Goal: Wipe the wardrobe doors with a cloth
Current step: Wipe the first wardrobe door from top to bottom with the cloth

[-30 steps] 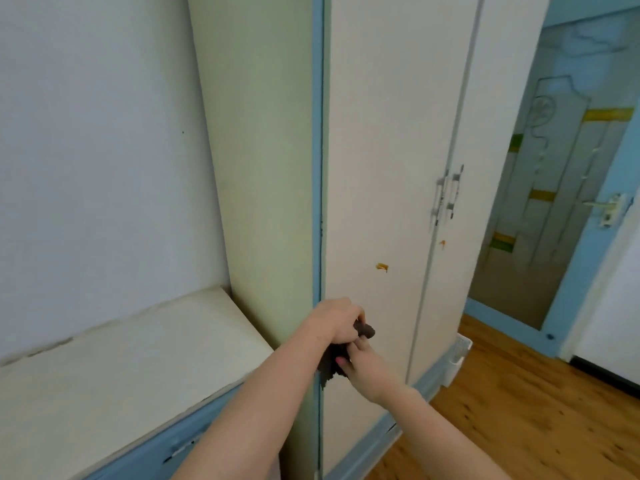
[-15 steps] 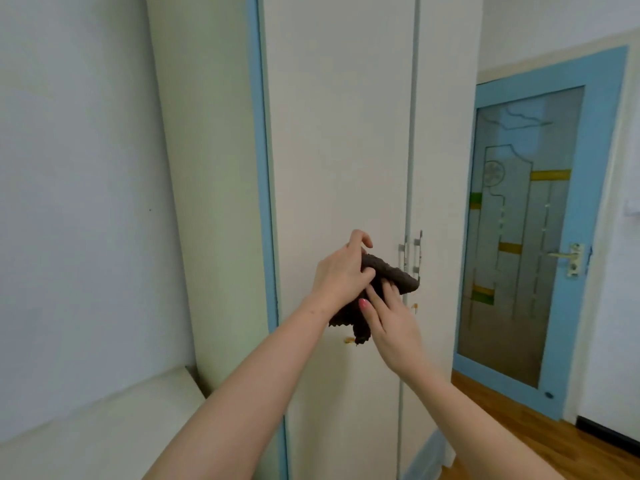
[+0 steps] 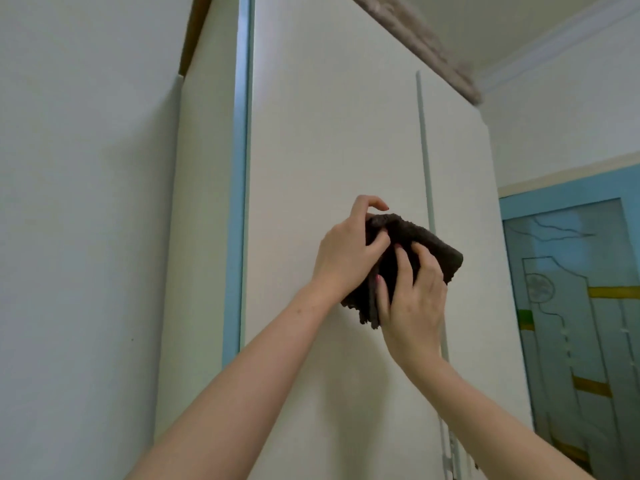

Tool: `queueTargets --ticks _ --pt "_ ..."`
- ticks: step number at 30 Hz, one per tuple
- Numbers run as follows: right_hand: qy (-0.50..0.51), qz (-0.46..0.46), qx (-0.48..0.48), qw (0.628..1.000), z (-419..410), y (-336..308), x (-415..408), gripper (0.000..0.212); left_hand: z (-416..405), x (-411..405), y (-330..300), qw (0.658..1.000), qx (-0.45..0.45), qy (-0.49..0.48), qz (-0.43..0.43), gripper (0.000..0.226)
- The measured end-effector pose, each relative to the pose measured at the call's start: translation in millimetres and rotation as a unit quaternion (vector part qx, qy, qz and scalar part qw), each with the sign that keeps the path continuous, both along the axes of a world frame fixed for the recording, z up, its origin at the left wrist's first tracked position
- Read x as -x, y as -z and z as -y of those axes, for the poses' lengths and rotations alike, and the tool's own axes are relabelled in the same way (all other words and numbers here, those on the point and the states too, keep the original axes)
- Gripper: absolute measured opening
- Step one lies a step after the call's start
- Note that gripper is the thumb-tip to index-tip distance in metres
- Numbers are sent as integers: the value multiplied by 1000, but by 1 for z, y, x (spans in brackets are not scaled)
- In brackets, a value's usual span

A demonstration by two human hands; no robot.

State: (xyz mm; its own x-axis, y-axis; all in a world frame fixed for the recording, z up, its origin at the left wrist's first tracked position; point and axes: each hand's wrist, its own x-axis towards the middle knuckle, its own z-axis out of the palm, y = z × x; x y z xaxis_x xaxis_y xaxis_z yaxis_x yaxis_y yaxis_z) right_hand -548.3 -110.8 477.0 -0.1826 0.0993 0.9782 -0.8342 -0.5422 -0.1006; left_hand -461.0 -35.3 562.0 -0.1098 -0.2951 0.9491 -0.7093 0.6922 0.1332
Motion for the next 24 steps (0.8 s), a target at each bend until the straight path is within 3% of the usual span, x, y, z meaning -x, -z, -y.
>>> queueTargets --ticks 7,13,16,20,24 --pt "-67 10 71 995 53 -92 -18 49 24 0 -86 993 87 -55 64 28" --pt "-89 -7 167 982 69 -177 -22 51 19 5 -145 981 169 -80 45 23" --pt "-105 -26 207 972 74 -222 -21 50 4 9 -174 964 215 -151 28 23" --pt "-148 -16 202 968 73 -274 -21 51 -8 -9 -201 891 301 -335 -50 24" --pt "-237 2 143 961 50 -313 -35 54 -13 -37 -213 784 289 -549 -5 26"
